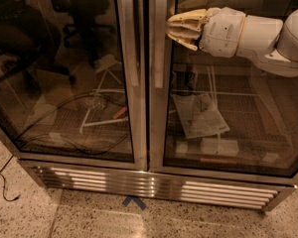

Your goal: Pick orange can from top drawer and place on counter

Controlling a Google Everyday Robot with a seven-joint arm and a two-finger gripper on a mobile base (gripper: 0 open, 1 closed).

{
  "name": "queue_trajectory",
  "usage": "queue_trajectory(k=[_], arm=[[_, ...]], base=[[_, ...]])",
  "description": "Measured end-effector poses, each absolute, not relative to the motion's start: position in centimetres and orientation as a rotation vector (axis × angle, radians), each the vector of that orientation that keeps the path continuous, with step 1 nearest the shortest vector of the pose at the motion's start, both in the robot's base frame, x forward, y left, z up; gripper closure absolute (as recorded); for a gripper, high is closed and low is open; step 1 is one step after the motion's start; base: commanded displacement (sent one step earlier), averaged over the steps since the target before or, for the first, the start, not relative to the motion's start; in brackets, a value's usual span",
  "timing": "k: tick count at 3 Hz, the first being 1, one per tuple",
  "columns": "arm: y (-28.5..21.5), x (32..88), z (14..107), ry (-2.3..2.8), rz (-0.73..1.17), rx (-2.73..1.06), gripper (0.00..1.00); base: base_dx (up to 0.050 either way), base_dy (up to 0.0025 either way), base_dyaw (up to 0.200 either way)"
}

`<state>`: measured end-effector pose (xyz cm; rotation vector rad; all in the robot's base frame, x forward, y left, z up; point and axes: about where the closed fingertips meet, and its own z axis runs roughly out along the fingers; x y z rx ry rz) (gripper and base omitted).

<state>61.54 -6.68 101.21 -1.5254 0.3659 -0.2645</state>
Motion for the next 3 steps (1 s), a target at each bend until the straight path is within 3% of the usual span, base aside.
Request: queue_trajectory(k=[1, 3], arm=[[-6.68, 61.54, 101.21, 0.366, -0.265, -1.525, 1.00], [-6.68, 61.54, 101.21, 0.366, -0.264, -1.525, 0.58]], base=[[0.000, 0.00000, 0.000], [0.000, 0.00000, 0.000]])
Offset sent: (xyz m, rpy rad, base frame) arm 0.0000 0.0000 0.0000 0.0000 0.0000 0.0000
